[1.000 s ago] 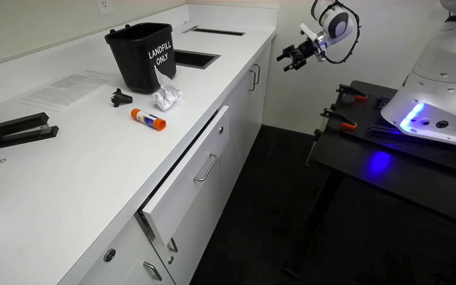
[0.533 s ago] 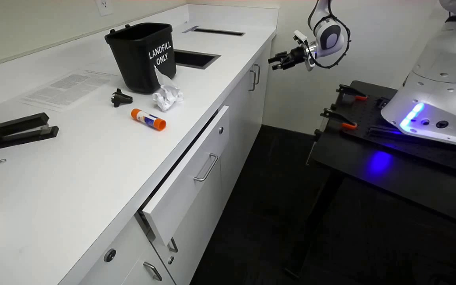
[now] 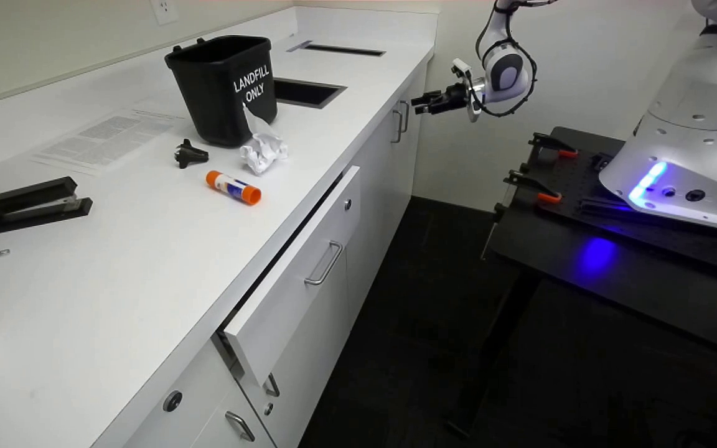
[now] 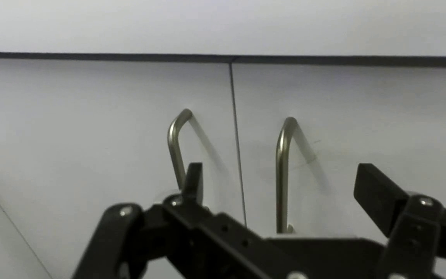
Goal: Open the door of the cabinet on the far right
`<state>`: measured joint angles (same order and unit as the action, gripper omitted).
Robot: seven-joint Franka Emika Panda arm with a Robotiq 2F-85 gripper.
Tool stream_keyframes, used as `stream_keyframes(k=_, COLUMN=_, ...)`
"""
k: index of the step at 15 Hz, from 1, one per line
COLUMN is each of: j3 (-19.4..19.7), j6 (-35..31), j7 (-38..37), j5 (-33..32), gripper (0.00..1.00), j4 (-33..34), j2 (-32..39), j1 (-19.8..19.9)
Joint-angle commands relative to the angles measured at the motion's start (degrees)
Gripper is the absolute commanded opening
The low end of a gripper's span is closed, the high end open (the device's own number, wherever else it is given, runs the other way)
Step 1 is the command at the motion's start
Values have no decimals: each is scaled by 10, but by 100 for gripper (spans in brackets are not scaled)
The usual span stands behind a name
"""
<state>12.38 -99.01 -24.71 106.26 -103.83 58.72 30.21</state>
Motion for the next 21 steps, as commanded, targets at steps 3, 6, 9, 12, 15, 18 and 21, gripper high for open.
stream_keyframes(k=3, j3=-1, j6=-2, j7=-25, j5=18, gripper=100, j4=36, j2=26, j1=-13)
stream_keyframes(k=6, j3=-2, j6=-5, j7=-28, j5=23, gripper=100, j4=49, j2=34, j1=-16)
stream_keyframes(k=9, j3=-3, j6=-8, j7=-29, j5=23, gripper=73, j4=61, j2=40, j1=-19)
stream_keyframes(k=12, j3=-4, j6=-9, j7=-30, j5=24, gripper=52, j4=68, j2=44, j1=-20)
stream_keyframes(k=15, j3=-5, j6=-9, j7=-30, j5=24, gripper=29, j4=74, j2=48, j1=-19)
stream_keyframes(k=18, j3=-6, j6=-8, j7=-29, j5=23, gripper=5, j4=75, j2=50, j1=-20)
stream_keyframes(k=21, j3=-5, j6=-4, j7=-20, j5=18, gripper=0, j4=65, j2=46, j1=-22)
